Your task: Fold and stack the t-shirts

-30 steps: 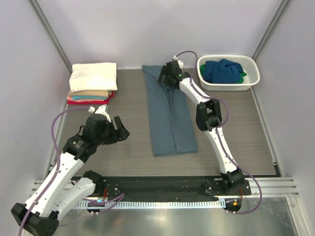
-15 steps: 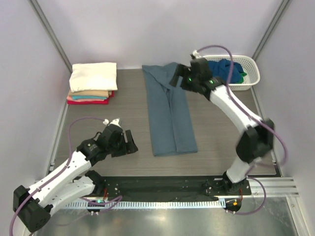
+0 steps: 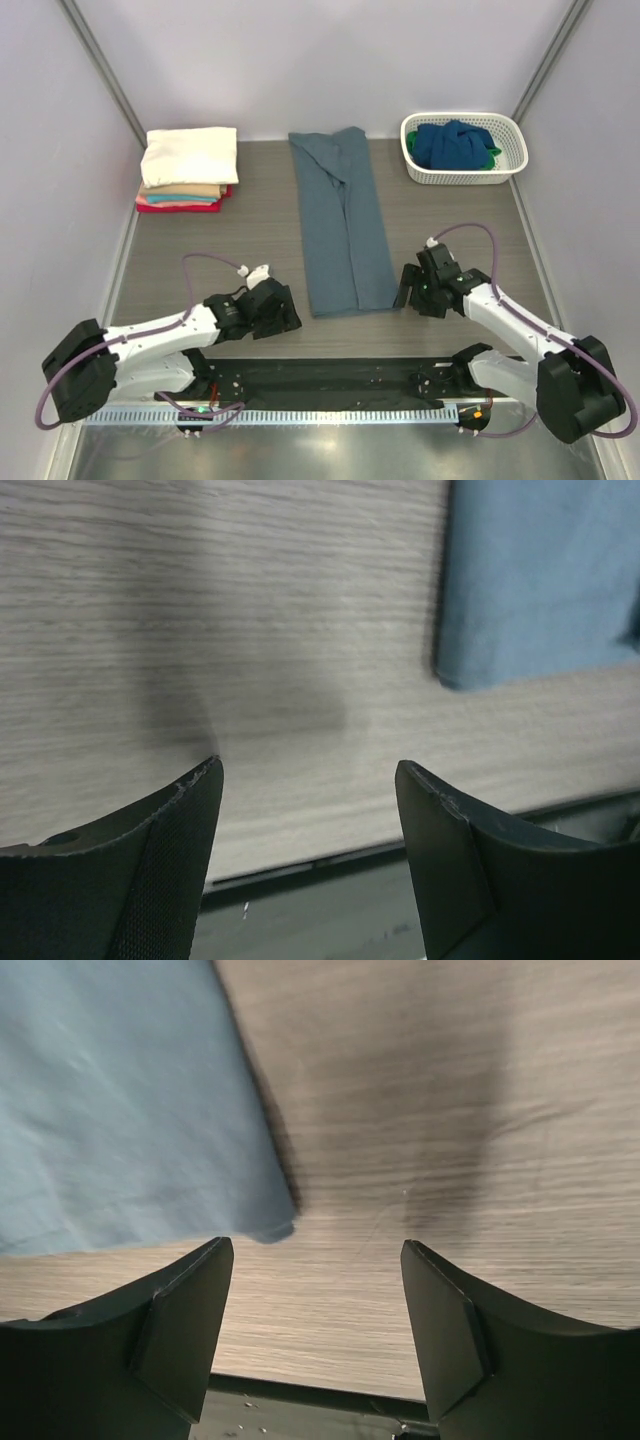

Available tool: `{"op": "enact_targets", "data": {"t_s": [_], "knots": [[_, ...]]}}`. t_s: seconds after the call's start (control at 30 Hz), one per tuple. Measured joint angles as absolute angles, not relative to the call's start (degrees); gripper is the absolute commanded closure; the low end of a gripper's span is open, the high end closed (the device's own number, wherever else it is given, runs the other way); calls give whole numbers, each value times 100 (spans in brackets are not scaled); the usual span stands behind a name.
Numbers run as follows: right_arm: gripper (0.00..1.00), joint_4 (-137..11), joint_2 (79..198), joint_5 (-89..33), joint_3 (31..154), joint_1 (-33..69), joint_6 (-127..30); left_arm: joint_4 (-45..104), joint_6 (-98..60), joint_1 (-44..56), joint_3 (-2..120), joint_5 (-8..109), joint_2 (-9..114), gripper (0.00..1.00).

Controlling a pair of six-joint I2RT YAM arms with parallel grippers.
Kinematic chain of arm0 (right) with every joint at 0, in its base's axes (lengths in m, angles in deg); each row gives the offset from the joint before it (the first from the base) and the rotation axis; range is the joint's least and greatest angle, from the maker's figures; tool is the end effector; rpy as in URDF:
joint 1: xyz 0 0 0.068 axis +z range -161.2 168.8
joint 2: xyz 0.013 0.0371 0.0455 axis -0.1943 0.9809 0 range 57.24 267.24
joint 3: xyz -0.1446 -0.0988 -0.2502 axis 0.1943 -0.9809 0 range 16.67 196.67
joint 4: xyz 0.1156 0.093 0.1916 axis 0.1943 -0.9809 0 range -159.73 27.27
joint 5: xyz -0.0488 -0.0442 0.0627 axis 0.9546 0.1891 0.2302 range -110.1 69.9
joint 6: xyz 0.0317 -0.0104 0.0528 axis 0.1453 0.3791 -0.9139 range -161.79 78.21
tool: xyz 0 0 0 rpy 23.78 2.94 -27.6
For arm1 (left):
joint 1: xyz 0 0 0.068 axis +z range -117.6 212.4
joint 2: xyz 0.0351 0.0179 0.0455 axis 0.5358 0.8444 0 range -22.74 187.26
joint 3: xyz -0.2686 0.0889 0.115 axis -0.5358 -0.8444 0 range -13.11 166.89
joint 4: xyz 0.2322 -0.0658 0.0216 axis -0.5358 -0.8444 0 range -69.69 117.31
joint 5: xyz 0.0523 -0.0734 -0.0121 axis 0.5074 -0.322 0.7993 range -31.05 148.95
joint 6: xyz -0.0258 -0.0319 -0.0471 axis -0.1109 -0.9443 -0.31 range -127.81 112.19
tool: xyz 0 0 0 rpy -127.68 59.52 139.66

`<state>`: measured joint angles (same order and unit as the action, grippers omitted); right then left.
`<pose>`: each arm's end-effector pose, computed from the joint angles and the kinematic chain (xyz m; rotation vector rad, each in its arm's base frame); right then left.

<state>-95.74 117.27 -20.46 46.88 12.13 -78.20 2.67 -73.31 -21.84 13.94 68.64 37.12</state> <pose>0.1391 0.0602 0.2036 0.3069 2.6965 0.3342 0.0982 -0.1226 0.1977 -0.3265 2.6398 -0.5582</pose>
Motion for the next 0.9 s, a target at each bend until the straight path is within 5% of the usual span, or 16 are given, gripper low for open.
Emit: {"op": "enact_targets", "data": {"t_s": [0.2,0.47,0.63,0.8,0.9], "knots": [[32,-9223,12132,-2267,4614,1213,-7861,1049,-7709,-2361,1499,7203,4426,26],[51,-8674,12462,-2501,4625,1202,-7909,1615,-7925,-2396,1842,7422,5117,25],[71,-8418,12639,-2621,4623,1193,-7918,1900,-7954,-2396,2226,7367,5742,34],[95,-8346,12713,-2678,4590,1191,-7942,2020,-8070,-2420,2200,7284,5882,71],[99,-8335,12713,-2702,4588,1191,-7944,1996,-8159,-2479,2141,7282,5897,98]]}}
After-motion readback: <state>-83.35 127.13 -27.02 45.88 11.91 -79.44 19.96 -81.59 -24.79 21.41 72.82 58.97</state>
